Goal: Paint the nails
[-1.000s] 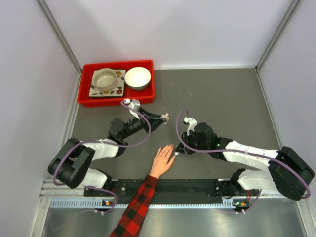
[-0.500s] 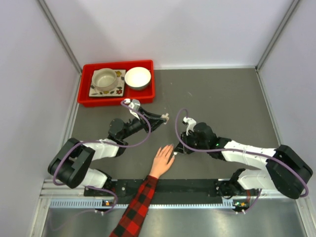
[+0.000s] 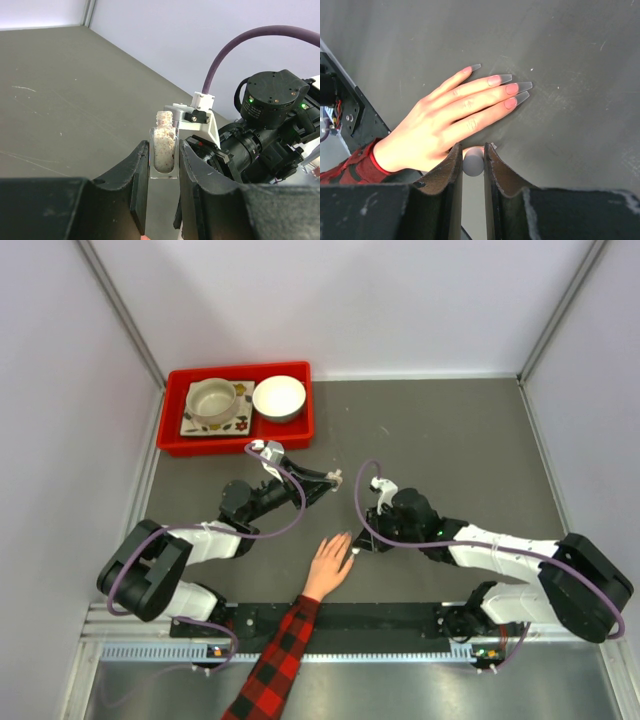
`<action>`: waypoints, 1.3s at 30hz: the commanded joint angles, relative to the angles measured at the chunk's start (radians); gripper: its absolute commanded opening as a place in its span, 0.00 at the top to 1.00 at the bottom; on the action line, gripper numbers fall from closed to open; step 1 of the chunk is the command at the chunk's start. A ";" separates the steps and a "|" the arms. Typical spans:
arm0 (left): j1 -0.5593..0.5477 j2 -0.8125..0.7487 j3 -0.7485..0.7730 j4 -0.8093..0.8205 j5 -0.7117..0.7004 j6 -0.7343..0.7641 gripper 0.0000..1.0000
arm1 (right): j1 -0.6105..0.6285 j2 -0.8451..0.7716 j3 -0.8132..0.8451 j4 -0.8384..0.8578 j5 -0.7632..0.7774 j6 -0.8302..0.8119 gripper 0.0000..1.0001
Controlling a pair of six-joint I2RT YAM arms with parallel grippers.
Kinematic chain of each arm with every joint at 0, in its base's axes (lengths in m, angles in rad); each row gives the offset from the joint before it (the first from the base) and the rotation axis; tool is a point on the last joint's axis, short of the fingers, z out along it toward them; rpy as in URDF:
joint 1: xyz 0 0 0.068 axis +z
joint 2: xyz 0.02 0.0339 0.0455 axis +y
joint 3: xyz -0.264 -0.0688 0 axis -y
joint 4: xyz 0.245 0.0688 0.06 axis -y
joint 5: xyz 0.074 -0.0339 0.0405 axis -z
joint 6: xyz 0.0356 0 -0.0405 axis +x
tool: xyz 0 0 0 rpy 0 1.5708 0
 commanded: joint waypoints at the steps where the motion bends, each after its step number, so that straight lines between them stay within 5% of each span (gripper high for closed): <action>1: -0.004 -0.020 0.028 0.137 0.016 0.008 1.00 | 0.019 -0.030 -0.011 0.010 0.011 -0.004 1.00; 39: -0.004 -0.033 0.035 0.115 0.022 0.019 1.00 | 0.017 0.047 0.026 0.048 0.039 -0.019 1.00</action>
